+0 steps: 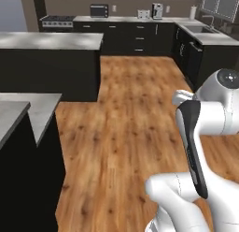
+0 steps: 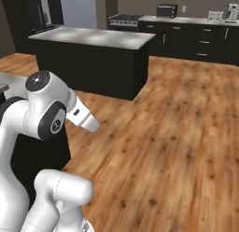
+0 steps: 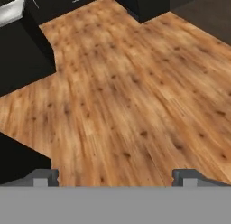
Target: Take the cheese, steak, and avocado from the fridge and place them on the plate on the dining counter to create an appetizer plate.
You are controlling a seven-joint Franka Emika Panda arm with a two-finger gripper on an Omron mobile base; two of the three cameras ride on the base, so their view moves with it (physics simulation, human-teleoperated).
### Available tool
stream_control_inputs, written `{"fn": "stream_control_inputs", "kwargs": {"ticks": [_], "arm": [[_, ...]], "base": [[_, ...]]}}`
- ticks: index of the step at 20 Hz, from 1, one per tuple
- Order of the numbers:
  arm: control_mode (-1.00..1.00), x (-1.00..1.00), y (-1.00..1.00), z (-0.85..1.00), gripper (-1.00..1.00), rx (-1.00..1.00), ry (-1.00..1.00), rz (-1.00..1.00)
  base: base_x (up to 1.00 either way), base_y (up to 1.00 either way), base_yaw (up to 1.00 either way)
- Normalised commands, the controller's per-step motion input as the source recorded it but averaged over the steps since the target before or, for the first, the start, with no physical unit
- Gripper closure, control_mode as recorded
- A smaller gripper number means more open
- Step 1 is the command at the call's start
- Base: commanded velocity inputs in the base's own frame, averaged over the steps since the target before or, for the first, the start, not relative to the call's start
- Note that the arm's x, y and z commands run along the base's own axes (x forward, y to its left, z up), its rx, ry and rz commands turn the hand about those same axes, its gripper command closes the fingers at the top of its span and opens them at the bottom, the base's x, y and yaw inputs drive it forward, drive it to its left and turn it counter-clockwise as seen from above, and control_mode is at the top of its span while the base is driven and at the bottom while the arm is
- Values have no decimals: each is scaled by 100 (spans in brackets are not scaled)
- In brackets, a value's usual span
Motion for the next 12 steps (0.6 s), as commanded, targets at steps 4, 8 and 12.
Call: {"fn": "stream_control_inputs", "kwargs": {"ticks": [4, 8, 12], "arm": [[100, 0, 0, 0, -100, 0, 0, 0], [100, 0, 0, 0, -100, 0, 0, 0], [100, 0, 0, 0, -100, 0, 0, 0]], "base": [[100, -100, 17], [100, -99, 16], [100, -80, 13]]}}
